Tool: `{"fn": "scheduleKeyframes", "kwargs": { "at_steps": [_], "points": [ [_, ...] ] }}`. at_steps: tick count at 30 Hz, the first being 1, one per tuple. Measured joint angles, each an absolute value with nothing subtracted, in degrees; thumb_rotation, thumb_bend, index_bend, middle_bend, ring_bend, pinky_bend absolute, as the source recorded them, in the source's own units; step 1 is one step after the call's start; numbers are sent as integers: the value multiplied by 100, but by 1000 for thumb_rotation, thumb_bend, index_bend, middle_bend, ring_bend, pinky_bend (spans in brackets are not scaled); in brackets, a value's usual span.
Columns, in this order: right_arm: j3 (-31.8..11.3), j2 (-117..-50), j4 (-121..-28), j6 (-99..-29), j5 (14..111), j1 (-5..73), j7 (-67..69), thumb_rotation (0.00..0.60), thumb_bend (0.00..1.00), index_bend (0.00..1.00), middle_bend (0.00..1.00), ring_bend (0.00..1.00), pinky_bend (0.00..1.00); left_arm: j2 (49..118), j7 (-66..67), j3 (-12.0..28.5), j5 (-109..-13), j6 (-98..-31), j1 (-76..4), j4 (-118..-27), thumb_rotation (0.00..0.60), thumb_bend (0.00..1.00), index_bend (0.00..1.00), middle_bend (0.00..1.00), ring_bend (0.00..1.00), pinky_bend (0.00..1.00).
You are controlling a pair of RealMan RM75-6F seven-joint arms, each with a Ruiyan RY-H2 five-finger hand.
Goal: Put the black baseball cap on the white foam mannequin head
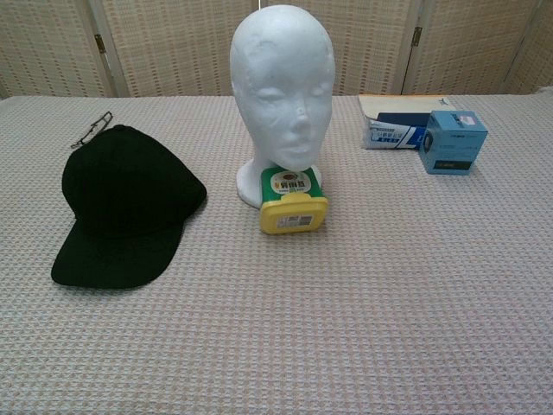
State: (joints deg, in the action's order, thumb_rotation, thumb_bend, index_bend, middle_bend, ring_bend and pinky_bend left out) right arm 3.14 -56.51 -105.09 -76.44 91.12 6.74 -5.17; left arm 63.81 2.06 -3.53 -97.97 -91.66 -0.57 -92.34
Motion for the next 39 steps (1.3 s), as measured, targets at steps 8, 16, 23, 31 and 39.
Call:
{"fn": "scheduleKeyframes", "kwargs": {
  "at_steps": [8,16,23,31,39],
  "points": [
    [331,-5622,-10514,-7721,9163,638,-475,600,254,0,0,0,0,6397,264,-373,-9840,-9157,-60,-9247,600,160,0,15,5,192],
    [347,-5616,-10502,-7757,9210,614,-460,600,255,0,0,0,0,6398,245,-376,-9872,-9174,-65,-9251,600,160,0,15,4,192],
    [355,-5622,-10521,-7773,9251,610,-469,600,254,0,0,0,0,6558,239,-426,-10164,-9236,-93,-9194,600,160,45,37,79,236],
    [336,-5599,-10501,-7814,9319,623,-326,600,255,0,0,0,0,7629,545,-400,-10662,-9485,-129,-8507,600,160,222,227,240,407],
    [315,-5499,-10454,-8089,9416,544,-16,600,255,0,0,0,0,8648,719,-337,-10925,-9421,-362,-7623,600,160,271,274,273,441]
  ]
}}
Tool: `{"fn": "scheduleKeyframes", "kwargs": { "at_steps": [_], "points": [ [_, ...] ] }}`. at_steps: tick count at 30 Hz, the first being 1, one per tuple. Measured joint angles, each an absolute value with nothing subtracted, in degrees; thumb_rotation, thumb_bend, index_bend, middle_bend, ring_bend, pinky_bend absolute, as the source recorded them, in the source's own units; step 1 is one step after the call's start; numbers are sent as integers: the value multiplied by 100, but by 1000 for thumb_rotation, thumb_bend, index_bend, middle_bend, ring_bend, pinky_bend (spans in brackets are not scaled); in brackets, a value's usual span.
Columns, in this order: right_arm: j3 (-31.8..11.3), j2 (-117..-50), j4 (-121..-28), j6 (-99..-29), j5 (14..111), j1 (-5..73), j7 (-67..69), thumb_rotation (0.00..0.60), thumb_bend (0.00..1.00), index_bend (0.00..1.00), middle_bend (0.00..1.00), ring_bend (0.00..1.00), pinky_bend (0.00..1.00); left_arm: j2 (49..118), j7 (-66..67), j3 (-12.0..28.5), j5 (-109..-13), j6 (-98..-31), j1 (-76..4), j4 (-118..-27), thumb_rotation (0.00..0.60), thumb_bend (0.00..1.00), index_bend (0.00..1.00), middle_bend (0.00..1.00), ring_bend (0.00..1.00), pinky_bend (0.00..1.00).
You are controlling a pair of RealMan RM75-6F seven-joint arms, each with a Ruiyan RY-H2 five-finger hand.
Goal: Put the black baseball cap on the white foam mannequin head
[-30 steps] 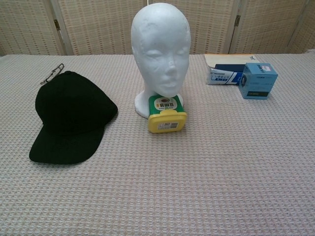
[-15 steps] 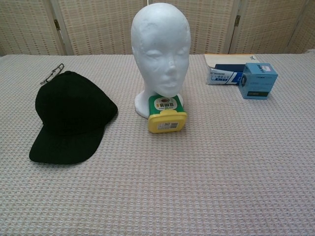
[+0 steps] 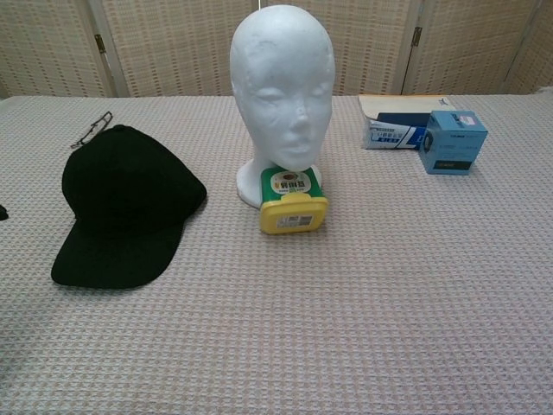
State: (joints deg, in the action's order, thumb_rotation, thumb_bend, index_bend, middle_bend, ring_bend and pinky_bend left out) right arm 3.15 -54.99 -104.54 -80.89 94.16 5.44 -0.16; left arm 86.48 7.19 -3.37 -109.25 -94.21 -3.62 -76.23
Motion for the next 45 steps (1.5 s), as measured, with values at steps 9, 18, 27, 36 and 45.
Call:
{"fn": "scheduleKeyframes", "kwargs": {
  "at_steps": [9,18,27,36,45],
  "points": [
    [308,-5450,-10407,-8170,9468,501,118,600,255,0,0,0,0,9374,660,-236,-10894,-9444,-551,-6865,600,159,292,287,273,441],
    [273,-5465,-10411,-8121,9395,518,90,600,255,0,0,0,0,9562,492,-225,-10602,-9004,-805,-6793,600,212,336,309,278,441],
    [245,-5464,-10420,-8100,9345,528,84,600,255,0,0,0,0,9568,696,-161,-10168,-8543,-973,-7188,600,280,336,311,278,441],
    [245,-5421,-10406,-8193,9395,487,198,600,255,0,0,0,0,9961,865,-130,-10072,-8555,-1024,-6783,600,280,307,311,276,442],
    [286,-5353,-10389,-8222,9498,476,359,600,255,0,0,0,0,10448,1026,-107,-10076,-8701,-1093,-6082,600,281,294,310,242,439]
  ]
}}
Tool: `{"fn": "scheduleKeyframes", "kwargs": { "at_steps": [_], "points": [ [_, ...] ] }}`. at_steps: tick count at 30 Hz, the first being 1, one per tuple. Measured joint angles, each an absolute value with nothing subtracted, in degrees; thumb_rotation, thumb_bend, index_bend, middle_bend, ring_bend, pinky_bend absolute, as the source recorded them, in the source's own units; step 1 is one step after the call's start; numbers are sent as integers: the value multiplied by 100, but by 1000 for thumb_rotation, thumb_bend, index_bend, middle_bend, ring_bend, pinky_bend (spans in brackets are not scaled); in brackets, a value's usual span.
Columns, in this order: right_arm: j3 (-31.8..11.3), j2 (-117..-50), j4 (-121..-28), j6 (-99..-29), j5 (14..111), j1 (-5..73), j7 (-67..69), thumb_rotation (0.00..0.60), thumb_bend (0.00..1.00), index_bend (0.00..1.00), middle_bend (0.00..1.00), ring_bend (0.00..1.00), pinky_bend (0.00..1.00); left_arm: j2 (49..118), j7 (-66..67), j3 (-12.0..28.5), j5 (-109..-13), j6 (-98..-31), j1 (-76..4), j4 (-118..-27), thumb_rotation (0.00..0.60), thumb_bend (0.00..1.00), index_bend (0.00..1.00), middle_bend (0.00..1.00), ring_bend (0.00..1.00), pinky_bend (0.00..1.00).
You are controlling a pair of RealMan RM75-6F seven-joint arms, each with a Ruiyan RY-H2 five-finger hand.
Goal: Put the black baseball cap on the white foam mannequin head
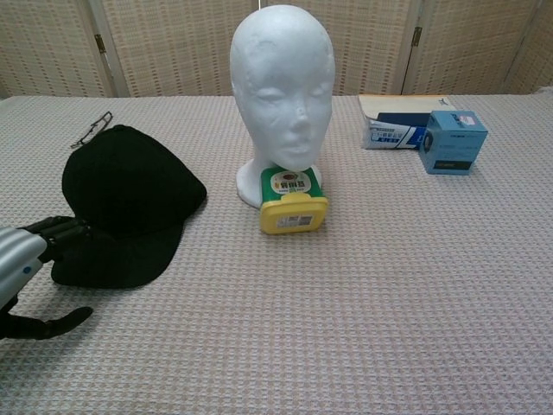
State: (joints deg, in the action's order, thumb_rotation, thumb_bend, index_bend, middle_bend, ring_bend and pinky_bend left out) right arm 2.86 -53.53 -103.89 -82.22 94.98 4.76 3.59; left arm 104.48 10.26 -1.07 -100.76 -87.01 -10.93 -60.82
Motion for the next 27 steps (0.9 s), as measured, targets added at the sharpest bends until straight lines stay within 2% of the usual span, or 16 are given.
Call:
{"fn": "scheduleKeyframes", "kwargs": {
  "at_steps": [27],
  "points": [
    [313,-5309,-10380,-8135,9546,513,459,600,254,0,0,0,0,11040,1170,-14,-9844,-8805,-1372,-4888,600,280,296,310,236,416]
  ]
}}
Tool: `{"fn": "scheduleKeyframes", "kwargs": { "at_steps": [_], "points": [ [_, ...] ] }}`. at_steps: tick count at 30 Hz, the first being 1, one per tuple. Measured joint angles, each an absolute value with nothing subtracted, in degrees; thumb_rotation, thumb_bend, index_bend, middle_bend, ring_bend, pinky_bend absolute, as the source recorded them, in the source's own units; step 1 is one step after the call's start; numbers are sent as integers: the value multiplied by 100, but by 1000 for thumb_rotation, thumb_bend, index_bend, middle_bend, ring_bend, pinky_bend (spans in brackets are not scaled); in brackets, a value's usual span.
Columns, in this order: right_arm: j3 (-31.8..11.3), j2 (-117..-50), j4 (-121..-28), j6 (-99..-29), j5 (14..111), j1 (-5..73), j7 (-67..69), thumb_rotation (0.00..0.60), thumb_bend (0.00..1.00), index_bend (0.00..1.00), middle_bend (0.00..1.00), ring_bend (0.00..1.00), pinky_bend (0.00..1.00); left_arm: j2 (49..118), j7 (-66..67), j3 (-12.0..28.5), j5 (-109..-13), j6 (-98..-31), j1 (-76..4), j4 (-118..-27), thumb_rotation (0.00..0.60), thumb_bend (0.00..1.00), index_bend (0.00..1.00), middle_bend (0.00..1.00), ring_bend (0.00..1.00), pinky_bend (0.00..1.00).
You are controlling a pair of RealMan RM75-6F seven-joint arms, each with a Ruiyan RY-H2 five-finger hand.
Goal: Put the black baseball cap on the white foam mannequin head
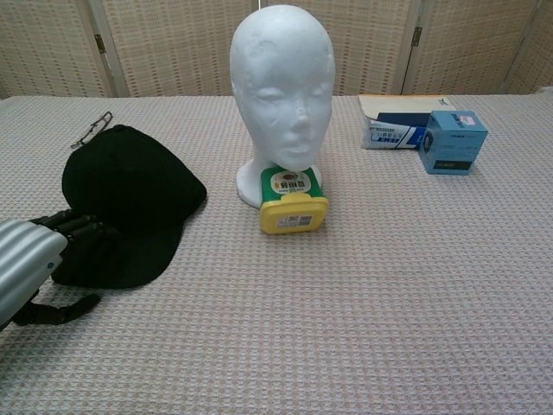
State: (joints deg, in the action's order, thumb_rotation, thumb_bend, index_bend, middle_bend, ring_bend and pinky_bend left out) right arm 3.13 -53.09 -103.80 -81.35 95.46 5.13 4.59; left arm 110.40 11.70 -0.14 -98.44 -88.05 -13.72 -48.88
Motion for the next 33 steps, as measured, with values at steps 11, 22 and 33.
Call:
{"fn": "scheduleKeyframes", "kwargs": {
  "at_steps": [11,22,33],
  "points": [
    [289,-5305,-10393,-8133,9485,513,448,600,255,0,0,0,0,11258,859,30,-9748,-8915,-1468,-4501,600,281,323,310,236,416],
    [272,-5201,-10326,-8378,9533,419,745,600,255,0,0,0,0,11435,586,44,-9685,-8933,-1616,-4236,600,280,339,319,236,416],
    [245,-5198,-10318,-8403,9504,404,763,600,255,0,0,0,0,11619,440,14,-9596,-8885,-1655,-3874,600,280,344,328,236,416]
  ]
}}
